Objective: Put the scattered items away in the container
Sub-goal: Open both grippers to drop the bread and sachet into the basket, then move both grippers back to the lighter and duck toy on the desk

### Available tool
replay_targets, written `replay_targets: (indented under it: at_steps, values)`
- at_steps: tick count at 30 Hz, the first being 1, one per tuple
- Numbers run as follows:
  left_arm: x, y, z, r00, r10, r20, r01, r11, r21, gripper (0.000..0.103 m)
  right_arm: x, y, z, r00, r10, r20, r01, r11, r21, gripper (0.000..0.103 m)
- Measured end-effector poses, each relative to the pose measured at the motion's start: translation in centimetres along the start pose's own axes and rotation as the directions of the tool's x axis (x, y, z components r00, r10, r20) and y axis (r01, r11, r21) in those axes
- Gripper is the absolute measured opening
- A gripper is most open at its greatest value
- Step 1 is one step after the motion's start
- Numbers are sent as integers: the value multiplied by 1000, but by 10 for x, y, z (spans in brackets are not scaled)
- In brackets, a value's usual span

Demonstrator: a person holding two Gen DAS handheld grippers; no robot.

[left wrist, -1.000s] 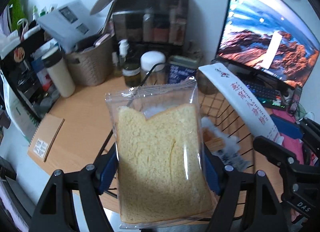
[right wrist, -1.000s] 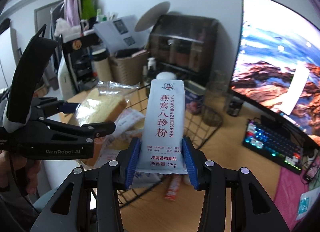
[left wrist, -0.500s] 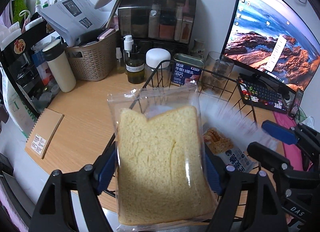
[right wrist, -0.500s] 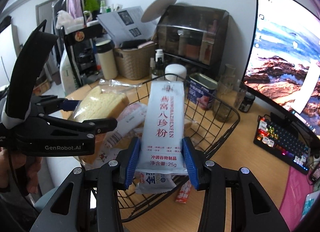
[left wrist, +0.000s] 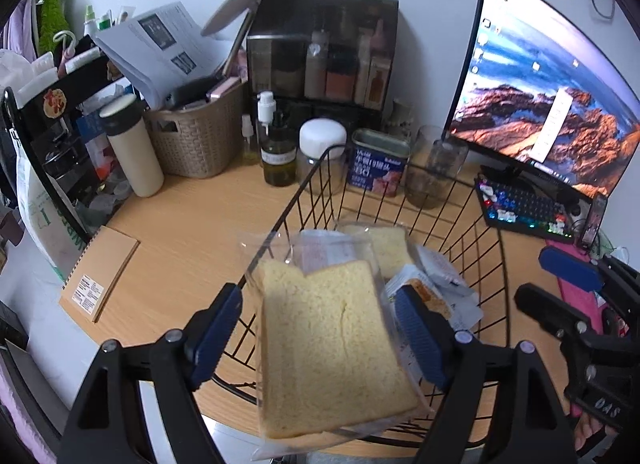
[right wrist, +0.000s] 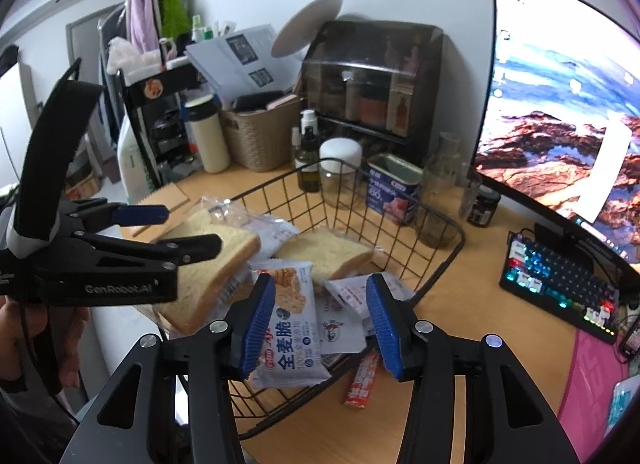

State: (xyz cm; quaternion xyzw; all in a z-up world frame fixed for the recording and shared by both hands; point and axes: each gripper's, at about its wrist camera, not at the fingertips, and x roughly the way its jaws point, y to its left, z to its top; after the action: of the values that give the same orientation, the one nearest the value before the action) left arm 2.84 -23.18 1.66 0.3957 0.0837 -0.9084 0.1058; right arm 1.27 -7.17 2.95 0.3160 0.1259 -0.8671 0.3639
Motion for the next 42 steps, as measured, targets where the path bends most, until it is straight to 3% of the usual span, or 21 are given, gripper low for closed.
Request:
replay_targets:
  at_steps: [9, 12, 17, 24, 29, 37, 42]
  values:
    - [-20, -30, -3, 999, -50, 17, 49, 998, 43, 81, -29, -52, -13, 994, -107, 18, 105, 991, 83, 48]
    - [-22, -57, -9, 994, -113, -12, 113, 989, 91, 81, -33, -68, -23, 992, -125, 3, 124, 987, 104, 48]
    - [-11, -97, -18, 992, -111, -65, 122, 975, 187, 81, -20, -81, -33, 993, -112, -38, 115, 988, 102, 48]
    - [3, -89, -19, 992, -84, -96, 97, 984, 146, 81, 22, -79, -43, 991, -56, -123, 65, 995, 72, 48]
    - [11, -84, -17, 991, -87, -104, 102, 983, 151, 81, 34, -69, -44, 990, -32, -134, 41, 997, 63, 48]
    - [15, -75, -16, 990, -94, -109, 109, 984, 139, 81, 39, -63, -38, 987, -58, -147, 68, 996, 63, 48]
    - [12, -65, -13, 991, -92, -98, 103, 988, 119, 81, 47, -53, -32, 989, -22, -150, 30, 998, 55, 48]
